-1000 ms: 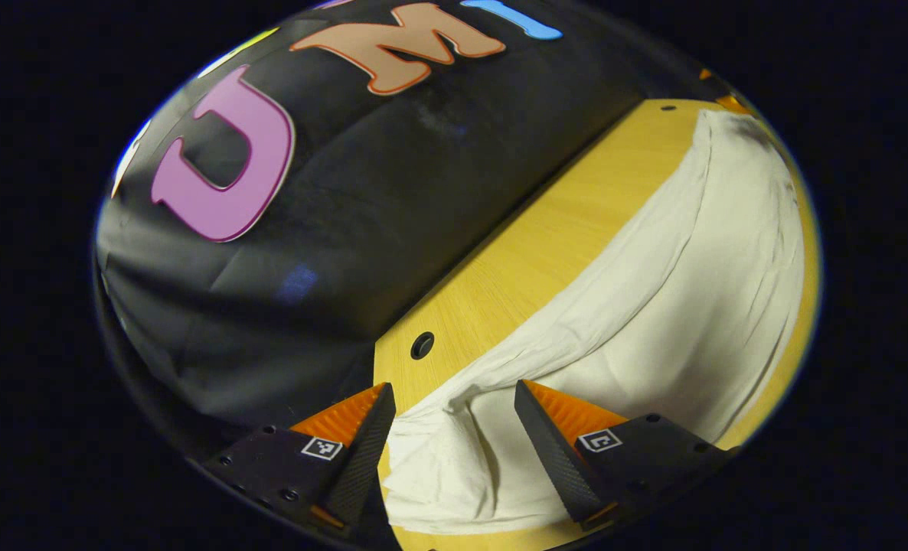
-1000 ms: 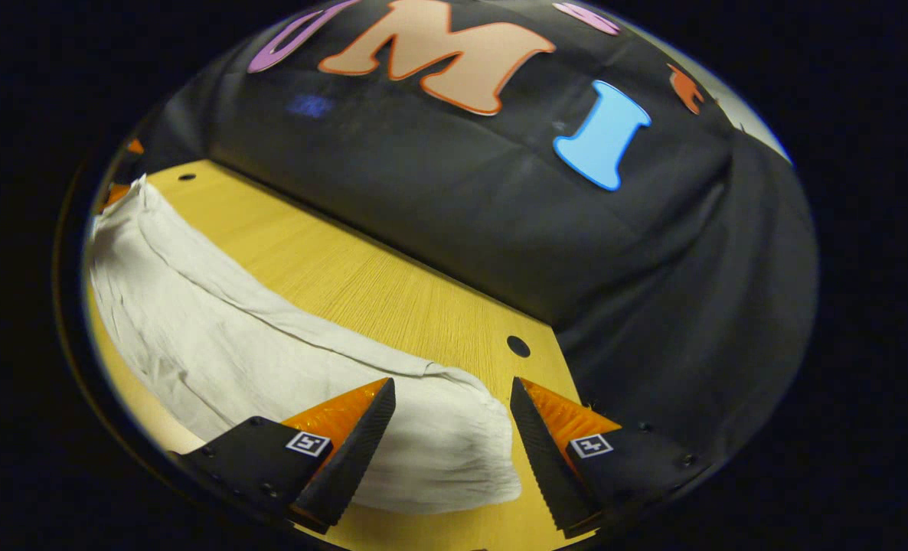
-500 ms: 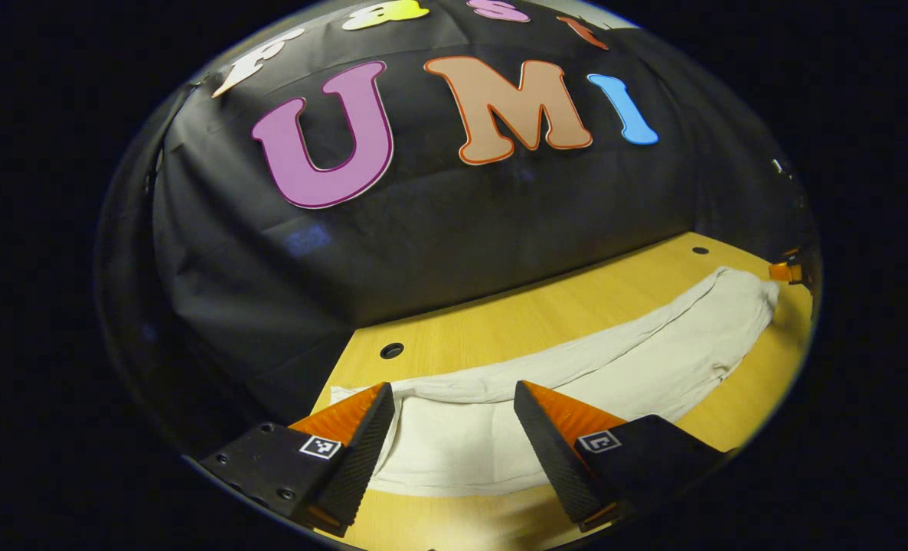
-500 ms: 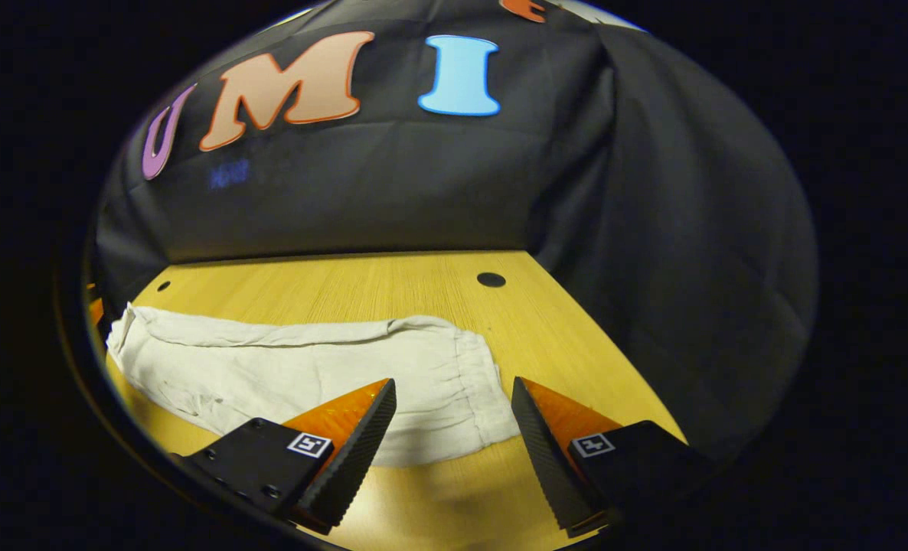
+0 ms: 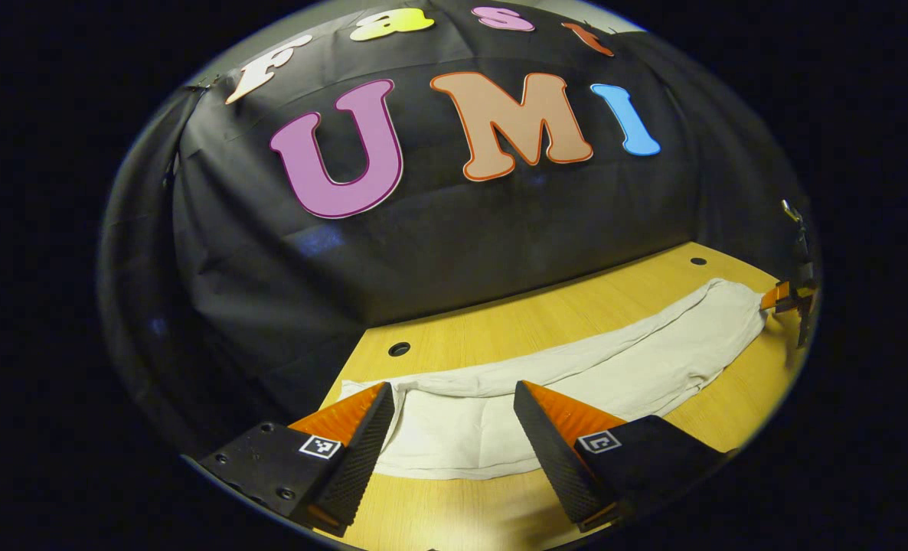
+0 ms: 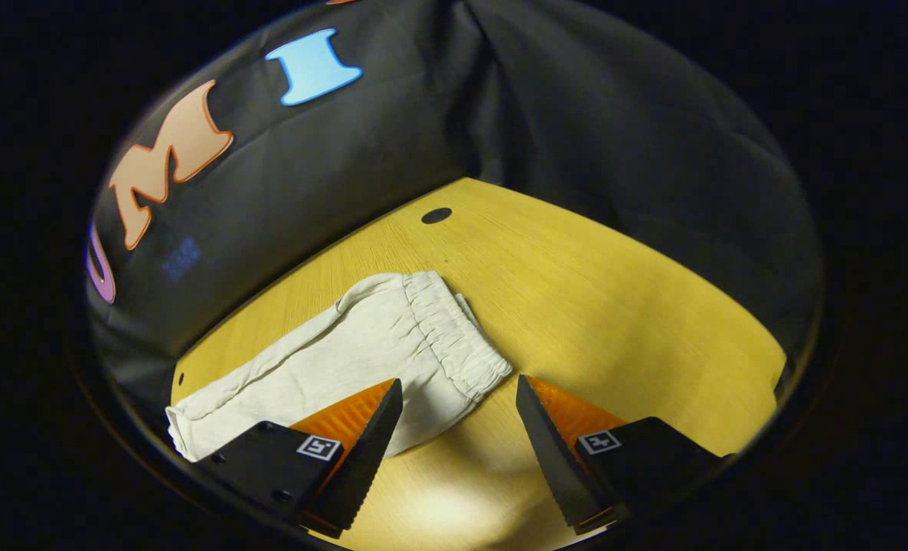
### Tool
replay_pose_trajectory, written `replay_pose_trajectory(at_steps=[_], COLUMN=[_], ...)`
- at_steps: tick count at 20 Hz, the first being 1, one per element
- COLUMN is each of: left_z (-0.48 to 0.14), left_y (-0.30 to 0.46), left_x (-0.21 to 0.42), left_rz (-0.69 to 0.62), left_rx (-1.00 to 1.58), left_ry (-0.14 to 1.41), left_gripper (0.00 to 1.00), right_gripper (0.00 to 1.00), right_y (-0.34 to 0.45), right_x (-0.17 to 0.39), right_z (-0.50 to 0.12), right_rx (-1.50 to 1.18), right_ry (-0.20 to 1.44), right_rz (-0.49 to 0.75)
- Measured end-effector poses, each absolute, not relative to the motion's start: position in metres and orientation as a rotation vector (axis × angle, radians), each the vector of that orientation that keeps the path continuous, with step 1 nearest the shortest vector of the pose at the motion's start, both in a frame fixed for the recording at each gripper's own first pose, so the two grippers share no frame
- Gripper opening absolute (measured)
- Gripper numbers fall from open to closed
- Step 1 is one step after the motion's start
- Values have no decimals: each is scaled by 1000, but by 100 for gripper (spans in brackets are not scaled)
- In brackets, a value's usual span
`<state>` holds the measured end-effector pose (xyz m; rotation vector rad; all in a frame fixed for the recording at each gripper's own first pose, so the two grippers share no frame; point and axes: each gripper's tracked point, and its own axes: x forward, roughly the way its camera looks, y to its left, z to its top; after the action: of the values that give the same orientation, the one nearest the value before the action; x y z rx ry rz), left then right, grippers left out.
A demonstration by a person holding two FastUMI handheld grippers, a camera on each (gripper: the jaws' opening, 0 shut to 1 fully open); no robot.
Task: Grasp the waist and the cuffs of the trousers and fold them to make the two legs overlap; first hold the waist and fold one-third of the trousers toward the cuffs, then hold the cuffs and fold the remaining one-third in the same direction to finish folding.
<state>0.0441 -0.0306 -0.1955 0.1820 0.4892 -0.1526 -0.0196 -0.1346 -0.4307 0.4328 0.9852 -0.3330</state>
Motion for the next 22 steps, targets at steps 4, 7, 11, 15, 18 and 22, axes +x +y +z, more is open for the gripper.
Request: replay_pose_trajectory(at_steps=[4, 7, 11, 15, 18, 22], left_z=[-189, -187, -184, -183, -181, -179], left_y=[-32, -35, -42, -47, -47, -41], left_x=[34, 28, 22, 12, 6, 10], left_rz=[-131, -117, -97, -67, -39, -28], left_rx=[188, 191, 172, 135, 112, 88], left_ry=[489, 488, 488, 490, 486, 473], left_gripper=[95, 95, 96, 96, 96, 96], right_gripper=[91, 37, 16, 16, 16, 16], right_y=[-137, -138, -160, -201, -200, -196], right_x=[-10, -15, -14, -14, -4, 14], right_z=[-449, -453, -444, -438, -424, -383], right_rx=[484, 506, 462, 461, 469, 500], right_ry=[1004, 1035, 1023, 1013, 983, 906], right_rz=[-366, -332, -340, -393, -382, -330])
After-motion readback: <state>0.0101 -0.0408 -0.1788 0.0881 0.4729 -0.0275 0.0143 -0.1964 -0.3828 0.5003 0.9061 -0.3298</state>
